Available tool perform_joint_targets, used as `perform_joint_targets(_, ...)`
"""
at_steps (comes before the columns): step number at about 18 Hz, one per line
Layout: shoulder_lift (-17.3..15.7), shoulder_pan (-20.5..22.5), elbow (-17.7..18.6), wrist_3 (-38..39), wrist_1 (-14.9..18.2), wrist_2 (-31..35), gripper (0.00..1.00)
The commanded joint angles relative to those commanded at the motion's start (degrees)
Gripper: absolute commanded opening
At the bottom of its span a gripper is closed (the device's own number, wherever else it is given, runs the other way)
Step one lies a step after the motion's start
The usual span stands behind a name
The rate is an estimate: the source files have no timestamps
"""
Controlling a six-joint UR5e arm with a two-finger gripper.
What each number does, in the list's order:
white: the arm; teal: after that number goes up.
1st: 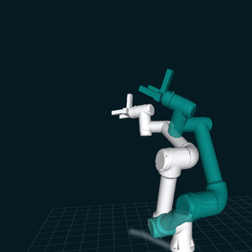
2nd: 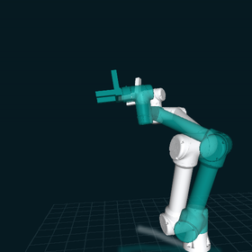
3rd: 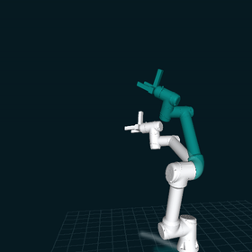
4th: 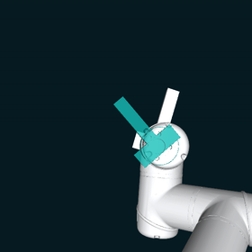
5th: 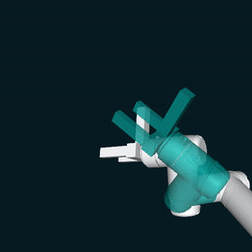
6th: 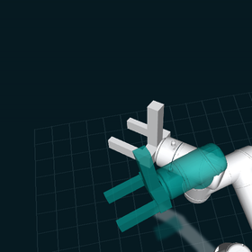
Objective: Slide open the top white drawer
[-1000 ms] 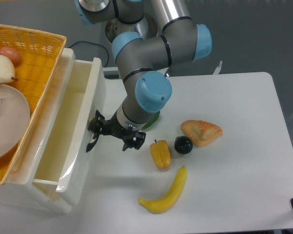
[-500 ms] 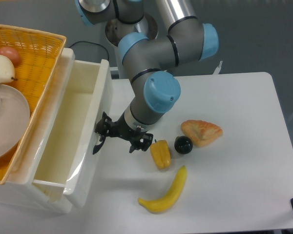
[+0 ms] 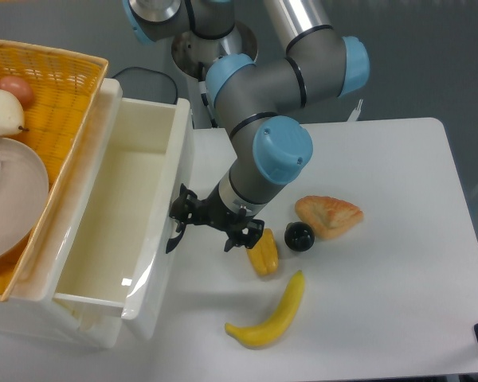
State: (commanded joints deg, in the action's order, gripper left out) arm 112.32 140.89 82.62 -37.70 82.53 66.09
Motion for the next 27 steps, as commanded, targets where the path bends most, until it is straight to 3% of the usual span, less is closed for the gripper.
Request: perform_joint_targets(27,0.79,4.66,-1.05,-4.58,0.26,-0.17,1.00)
